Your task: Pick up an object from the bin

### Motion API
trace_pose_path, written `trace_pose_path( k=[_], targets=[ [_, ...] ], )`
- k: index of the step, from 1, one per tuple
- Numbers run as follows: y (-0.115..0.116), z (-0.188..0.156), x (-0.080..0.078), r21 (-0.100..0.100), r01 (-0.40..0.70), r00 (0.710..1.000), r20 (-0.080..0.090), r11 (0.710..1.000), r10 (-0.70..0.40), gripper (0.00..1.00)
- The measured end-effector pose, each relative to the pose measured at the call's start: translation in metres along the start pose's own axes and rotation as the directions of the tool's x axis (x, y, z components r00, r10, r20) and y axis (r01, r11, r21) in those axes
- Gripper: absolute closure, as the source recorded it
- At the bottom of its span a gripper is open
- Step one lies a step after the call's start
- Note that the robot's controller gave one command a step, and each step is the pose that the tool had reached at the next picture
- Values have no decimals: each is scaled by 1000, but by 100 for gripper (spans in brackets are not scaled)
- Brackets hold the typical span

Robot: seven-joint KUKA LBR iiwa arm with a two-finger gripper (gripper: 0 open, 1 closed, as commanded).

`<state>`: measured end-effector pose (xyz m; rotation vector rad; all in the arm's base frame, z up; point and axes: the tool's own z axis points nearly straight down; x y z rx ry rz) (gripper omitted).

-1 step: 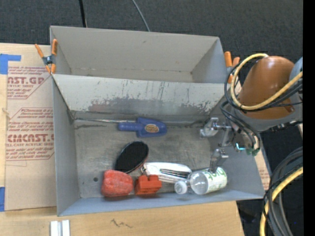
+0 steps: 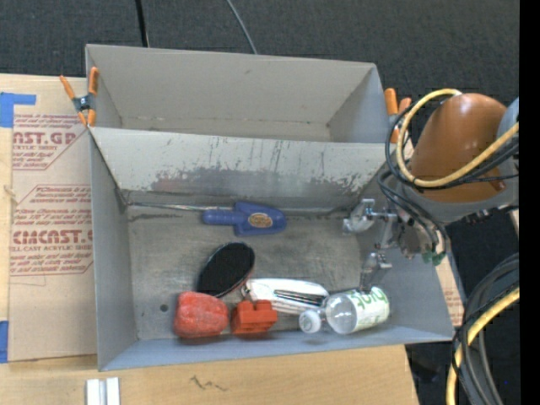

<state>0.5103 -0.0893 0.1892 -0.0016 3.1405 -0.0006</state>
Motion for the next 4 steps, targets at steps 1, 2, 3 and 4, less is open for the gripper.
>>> trace_pose_path(
  k=[1, 2, 3, 4],
  targets=[
    [-14, 40, 15, 3, 149, 989, 10, 989, -149, 0],
    [-20, 73, 26, -2, 187, 982, -4, 982, -187, 0],
    [-32, 52, 30, -1, 341, 940, 0, 940, -341, 0],
    [-24, 116, 20, 7, 303, 953, 18, 953, -303, 0]
  ],
)
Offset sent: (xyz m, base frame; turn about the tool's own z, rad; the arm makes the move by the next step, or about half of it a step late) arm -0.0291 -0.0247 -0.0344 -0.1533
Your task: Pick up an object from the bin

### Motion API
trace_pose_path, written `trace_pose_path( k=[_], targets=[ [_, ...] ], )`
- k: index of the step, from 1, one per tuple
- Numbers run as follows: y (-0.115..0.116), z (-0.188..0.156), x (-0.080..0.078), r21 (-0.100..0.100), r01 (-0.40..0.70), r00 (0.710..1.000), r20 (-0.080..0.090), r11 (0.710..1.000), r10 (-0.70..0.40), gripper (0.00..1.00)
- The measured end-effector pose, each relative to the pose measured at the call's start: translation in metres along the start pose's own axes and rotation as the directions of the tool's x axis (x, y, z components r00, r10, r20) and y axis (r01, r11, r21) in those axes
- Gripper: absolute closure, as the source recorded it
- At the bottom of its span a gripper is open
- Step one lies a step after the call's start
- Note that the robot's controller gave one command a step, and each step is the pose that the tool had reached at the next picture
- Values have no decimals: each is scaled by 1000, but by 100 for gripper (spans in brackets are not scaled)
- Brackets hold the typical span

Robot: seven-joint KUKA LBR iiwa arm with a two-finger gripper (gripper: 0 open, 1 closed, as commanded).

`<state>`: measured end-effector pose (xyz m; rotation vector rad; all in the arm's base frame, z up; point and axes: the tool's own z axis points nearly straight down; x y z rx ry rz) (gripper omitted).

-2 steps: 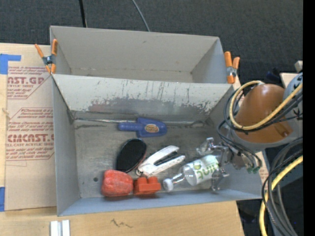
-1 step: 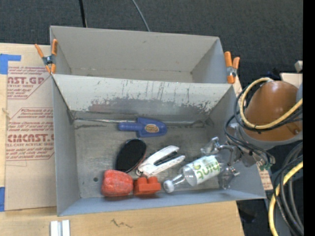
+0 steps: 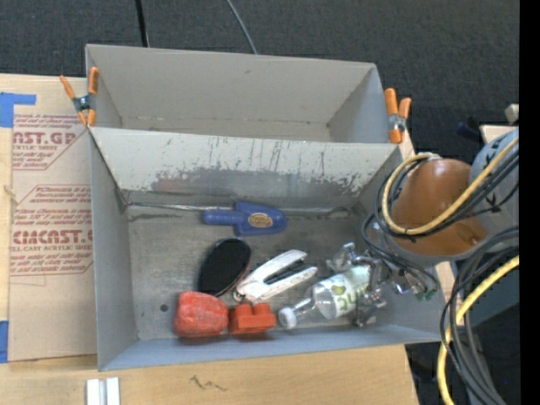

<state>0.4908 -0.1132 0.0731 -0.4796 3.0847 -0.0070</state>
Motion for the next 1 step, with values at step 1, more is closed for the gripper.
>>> trace_pose_path(
  k=[1],
  targets=[
    [-3, -4, 0, -1, 254, 967, 7, 967, -254, 100]
  ],
)
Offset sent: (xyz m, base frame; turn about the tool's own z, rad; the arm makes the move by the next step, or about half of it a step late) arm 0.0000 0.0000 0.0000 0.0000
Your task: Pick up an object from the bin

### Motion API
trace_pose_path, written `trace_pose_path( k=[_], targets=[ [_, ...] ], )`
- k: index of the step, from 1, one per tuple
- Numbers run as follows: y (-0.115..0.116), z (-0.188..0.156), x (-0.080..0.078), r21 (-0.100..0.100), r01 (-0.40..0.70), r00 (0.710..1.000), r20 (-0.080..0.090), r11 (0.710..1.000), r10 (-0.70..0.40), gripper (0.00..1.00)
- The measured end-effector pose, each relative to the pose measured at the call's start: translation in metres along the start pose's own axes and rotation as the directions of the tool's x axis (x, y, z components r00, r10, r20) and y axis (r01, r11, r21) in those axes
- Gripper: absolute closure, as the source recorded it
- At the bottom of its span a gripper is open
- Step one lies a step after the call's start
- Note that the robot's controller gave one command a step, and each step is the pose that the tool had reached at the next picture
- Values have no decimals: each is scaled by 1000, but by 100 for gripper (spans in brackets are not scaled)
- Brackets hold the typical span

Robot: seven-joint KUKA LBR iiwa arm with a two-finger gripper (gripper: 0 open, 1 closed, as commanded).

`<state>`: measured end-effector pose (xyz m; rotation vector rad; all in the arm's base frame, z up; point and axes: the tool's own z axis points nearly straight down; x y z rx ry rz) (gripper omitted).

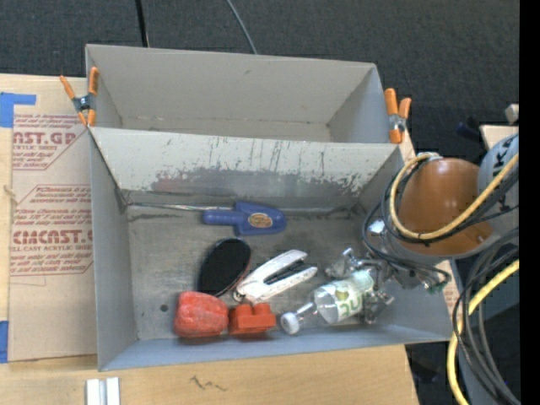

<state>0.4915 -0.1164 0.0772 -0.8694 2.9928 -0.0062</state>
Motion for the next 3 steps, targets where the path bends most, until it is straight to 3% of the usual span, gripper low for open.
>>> trace_pose_path(
  k=[2, 3],
  targets=[
    [0, -4, 0, -1, 0, 1000, -3, 1000, 0, 100],
    [0, -15, 1, -4, 3, 1000, -13, 1000, -3, 100]
  ],
)
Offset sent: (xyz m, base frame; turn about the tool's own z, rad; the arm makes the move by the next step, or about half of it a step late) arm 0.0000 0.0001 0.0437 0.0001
